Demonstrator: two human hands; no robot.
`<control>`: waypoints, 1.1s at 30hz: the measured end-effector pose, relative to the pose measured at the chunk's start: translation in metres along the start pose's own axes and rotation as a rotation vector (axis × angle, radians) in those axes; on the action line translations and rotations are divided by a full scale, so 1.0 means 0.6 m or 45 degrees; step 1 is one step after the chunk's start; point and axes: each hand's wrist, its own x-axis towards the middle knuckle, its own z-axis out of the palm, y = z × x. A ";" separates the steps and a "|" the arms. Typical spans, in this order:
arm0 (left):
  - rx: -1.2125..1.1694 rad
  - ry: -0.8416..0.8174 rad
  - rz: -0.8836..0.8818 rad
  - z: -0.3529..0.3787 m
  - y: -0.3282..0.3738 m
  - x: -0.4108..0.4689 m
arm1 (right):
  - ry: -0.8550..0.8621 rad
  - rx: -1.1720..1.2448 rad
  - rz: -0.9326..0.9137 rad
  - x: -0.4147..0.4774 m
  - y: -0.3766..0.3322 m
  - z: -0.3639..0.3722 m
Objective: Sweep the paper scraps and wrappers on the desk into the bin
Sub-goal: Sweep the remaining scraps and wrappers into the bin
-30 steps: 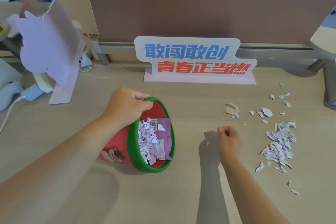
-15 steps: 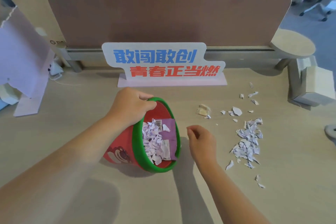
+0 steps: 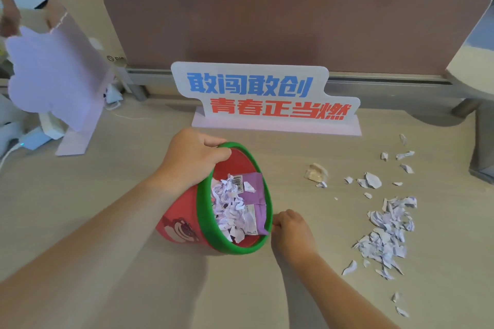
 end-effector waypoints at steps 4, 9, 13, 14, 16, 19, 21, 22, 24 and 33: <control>0.008 -0.018 -0.039 0.009 0.007 0.007 | 0.345 0.565 0.334 0.000 -0.022 -0.059; 0.133 -0.045 0.008 0.041 0.018 0.027 | 0.272 0.660 -0.133 0.004 -0.101 -0.154; 0.177 -0.076 0.041 0.063 0.036 0.041 | 0.445 0.538 -0.065 0.051 -0.052 -0.186; 0.168 -0.086 0.041 0.067 0.041 0.044 | 0.525 0.485 0.034 0.067 -0.026 -0.192; 0.156 -0.099 0.038 0.074 0.048 0.052 | 0.502 0.271 0.137 0.099 0.021 -0.198; 0.185 -0.090 0.028 0.082 0.052 0.064 | 0.137 -0.123 0.065 0.137 0.073 -0.197; 0.181 -0.080 0.016 0.083 0.051 0.069 | -0.062 -0.247 0.012 0.149 0.097 -0.195; 0.179 -0.076 0.007 0.084 0.049 0.072 | -0.122 -0.249 -0.004 0.152 0.108 -0.192; 0.179 -0.065 -0.009 0.083 0.048 0.078 | -0.120 -0.152 -0.032 0.151 0.119 -0.184; 0.210 -0.106 -0.018 0.094 0.056 0.089 | 0.300 0.336 0.272 0.130 0.086 -0.190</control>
